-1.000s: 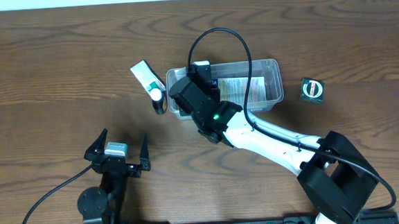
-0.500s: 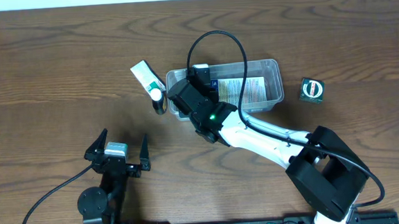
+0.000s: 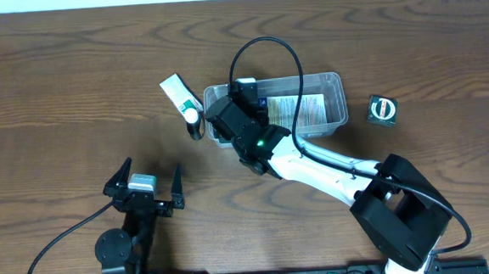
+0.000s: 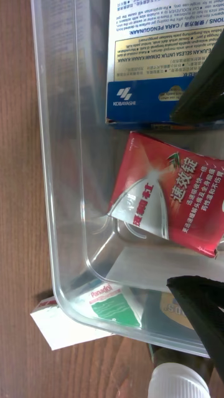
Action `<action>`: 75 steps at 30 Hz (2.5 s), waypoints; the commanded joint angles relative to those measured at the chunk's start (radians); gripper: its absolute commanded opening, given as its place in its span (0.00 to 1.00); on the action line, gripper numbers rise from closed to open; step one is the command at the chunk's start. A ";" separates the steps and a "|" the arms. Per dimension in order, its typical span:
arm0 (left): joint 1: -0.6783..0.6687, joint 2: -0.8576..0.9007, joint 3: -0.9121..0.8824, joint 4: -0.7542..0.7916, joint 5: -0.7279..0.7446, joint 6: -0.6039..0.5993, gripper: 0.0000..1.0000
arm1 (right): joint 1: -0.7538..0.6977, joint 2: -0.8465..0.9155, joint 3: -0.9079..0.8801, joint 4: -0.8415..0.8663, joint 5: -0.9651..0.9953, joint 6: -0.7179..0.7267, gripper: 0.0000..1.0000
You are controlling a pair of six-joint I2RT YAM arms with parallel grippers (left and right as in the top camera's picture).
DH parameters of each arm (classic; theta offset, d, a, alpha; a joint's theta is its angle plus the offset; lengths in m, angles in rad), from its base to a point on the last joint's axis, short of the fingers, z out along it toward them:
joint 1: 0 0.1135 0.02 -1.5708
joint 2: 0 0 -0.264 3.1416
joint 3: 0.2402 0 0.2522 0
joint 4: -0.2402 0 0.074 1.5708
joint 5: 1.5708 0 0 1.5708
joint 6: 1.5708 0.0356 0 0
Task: Pack container
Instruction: 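Lower the red-white box into the container and release it, then push the red-white box down inside the container with right gripper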
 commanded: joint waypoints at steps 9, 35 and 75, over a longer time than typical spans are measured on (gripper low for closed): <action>0.005 -0.001 -0.018 -0.033 0.013 0.006 0.98 | -0.018 0.000 0.003 0.002 -0.043 -0.100 0.50; 0.005 -0.001 -0.018 -0.033 0.013 0.006 0.98 | -0.229 -0.013 0.108 -0.104 -0.666 -0.201 0.01; 0.005 -0.001 -0.018 -0.034 0.013 0.006 0.98 | -0.146 0.080 0.108 -0.114 -0.354 -0.314 0.01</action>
